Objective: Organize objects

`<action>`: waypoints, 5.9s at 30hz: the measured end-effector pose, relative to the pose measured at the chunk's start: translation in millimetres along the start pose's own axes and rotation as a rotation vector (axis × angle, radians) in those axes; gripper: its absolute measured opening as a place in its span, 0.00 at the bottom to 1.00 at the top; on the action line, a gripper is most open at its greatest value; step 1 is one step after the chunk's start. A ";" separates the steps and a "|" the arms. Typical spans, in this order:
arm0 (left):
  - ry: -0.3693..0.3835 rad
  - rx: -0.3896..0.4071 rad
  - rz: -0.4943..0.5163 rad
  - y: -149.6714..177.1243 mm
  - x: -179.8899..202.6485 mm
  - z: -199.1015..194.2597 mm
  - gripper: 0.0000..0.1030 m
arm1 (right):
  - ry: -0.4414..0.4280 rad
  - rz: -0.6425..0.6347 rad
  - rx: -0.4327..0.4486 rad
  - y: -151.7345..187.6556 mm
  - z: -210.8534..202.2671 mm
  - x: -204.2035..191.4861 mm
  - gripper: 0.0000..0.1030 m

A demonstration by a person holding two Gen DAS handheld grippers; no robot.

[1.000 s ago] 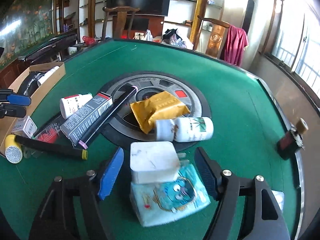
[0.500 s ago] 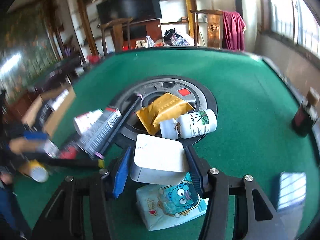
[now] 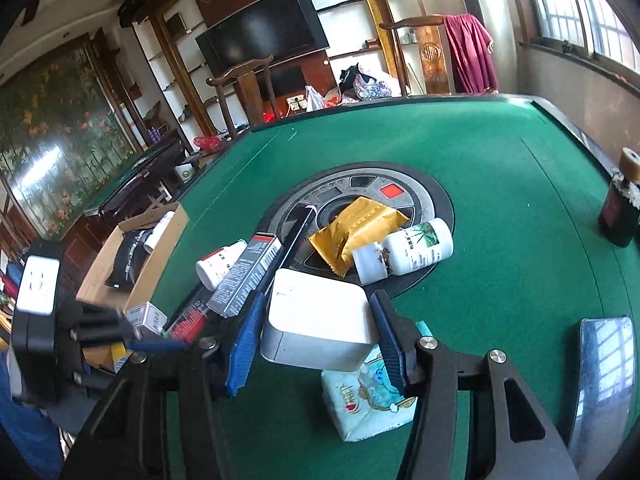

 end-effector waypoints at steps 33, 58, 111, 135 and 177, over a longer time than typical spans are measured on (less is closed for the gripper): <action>-0.032 0.216 -0.327 11.7 -8.6 -2.7 0.28 | 0.134 -0.301 -0.085 53.5 25.1 -50.1 0.53; -0.042 0.234 -0.312 9.0 -7.1 -2.1 0.28 | 0.237 -0.324 -0.075 48.5 30.4 -47.3 0.49; 0.072 0.283 -0.367 8.6 -10.2 -3.4 0.21 | 0.175 -0.029 0.052 8.5 -18.9 -15.9 0.77; 0.065 0.280 -0.355 9.4 -8.2 -2.7 0.21 | 0.285 -0.303 -0.165 41.9 34.8 -36.9 0.60; 0.033 0.243 -0.368 -5.1 -11.4 4.1 0.21 | 0.143 -0.126 -0.101 25.0 7.6 -24.4 0.49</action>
Point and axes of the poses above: each gripper's, at about its wrist camera, not at the fingertips, and z roughly the way its jaws point, x to its right, y to its underside, the point moved 7 cm from there along z, roughly the way its jaws point, and after that the axes turned 13 degrees about y, right-handed, at the moved point
